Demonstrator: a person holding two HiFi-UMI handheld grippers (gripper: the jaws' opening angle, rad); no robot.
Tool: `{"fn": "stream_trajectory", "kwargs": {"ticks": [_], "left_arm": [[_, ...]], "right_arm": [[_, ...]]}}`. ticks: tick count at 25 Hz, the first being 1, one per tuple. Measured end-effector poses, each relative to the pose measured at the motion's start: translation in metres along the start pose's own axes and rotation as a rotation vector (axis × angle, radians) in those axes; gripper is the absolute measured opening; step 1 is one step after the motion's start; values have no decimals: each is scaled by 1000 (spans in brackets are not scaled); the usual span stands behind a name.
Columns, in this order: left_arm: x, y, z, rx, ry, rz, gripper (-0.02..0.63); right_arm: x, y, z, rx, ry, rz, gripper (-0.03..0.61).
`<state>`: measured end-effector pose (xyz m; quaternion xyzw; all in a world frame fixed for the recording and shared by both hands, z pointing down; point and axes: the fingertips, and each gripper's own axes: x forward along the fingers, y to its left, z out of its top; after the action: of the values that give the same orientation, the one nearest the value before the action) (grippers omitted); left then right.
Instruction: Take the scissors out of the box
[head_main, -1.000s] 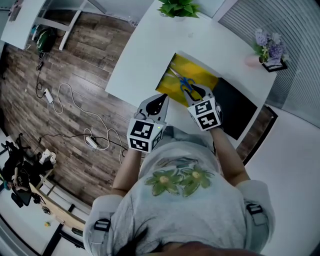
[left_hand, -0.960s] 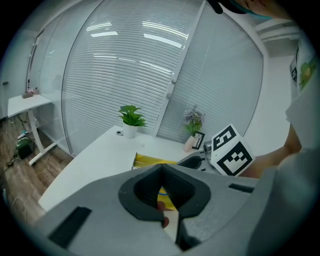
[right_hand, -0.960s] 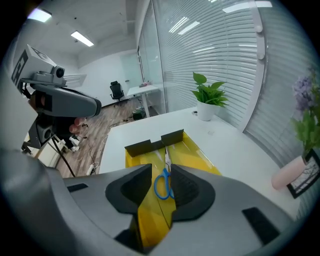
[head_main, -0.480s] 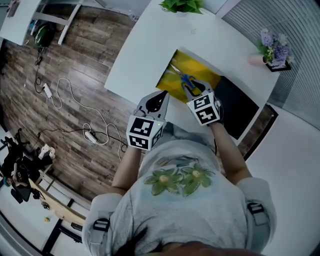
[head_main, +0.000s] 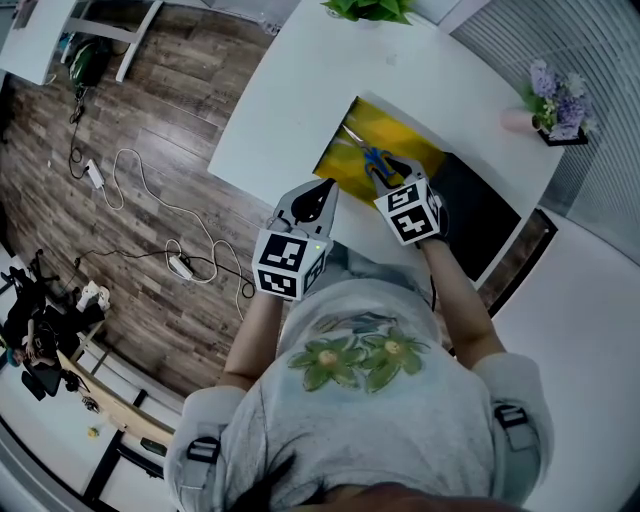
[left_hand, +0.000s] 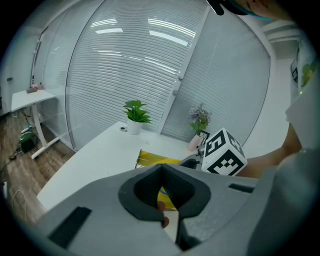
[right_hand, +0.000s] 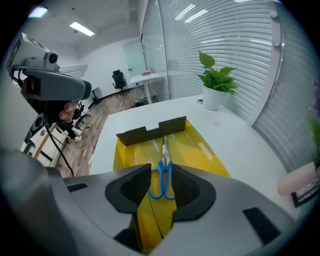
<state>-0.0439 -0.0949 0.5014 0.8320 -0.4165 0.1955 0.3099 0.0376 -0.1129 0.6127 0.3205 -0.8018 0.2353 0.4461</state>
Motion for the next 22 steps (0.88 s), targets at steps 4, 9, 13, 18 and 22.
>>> {"fn": "stream_trajectory", "kwargs": {"ticks": [4, 9, 13, 18, 22], "left_arm": [[-2, 2, 0, -9, 4, 4, -3], [2, 5, -5, -16, 16, 8, -3], [2, 6, -6, -20, 19, 10, -3], [4, 7, -6, -26, 19, 10, -3], [4, 8, -5, -29, 23, 8, -3]], "right_arm": [[5, 1, -3, -3, 34, 6, 121], [13, 0, -7, -6, 58, 17, 123], [18, 1, -8, -10, 76, 20, 124], [26, -1, -12, -15, 105, 23, 123], [30, -1, -13, -14, 121, 25, 124]]}}
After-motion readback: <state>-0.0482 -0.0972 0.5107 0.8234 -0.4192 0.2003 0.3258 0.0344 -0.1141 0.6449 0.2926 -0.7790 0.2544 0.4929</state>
